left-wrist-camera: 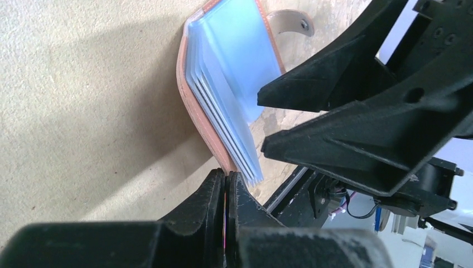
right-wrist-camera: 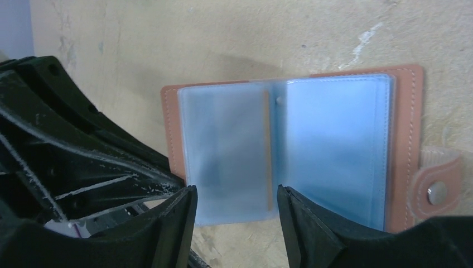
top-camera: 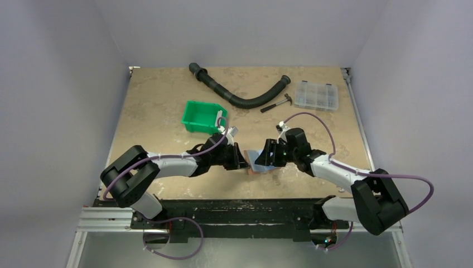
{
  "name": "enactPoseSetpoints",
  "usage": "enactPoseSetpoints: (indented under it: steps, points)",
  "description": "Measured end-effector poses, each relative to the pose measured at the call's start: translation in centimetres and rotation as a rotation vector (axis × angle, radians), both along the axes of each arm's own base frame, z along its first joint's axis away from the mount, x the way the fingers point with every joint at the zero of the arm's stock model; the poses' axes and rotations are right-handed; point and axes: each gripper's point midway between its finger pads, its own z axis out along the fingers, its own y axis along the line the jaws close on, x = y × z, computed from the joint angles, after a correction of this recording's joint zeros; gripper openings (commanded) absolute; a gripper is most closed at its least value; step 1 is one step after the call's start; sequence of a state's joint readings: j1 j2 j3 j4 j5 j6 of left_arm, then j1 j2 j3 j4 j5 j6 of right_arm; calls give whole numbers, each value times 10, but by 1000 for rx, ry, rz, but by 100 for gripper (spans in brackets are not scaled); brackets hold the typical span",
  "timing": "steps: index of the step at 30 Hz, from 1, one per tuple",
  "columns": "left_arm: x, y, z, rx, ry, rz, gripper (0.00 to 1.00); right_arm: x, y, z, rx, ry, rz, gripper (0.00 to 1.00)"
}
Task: Put the credit cards into the card holder
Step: Open the card holder at the center of the board.
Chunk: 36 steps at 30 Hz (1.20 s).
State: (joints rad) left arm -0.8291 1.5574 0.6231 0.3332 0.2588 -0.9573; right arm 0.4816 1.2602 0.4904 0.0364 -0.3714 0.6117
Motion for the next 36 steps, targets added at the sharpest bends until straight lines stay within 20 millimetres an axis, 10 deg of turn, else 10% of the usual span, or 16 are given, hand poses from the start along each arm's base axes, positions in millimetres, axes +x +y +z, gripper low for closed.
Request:
enactPoseSetpoints:
  steps: [19, 36]
  points:
    - [-8, 5, -9, 44, 22, -37, 0, -11, 22, -11, 42, 10, 140, 79]
    - [-12, 10, -13, 71, 42, -37, 0, -14, 23, -18, 19, 6, 132, 32]
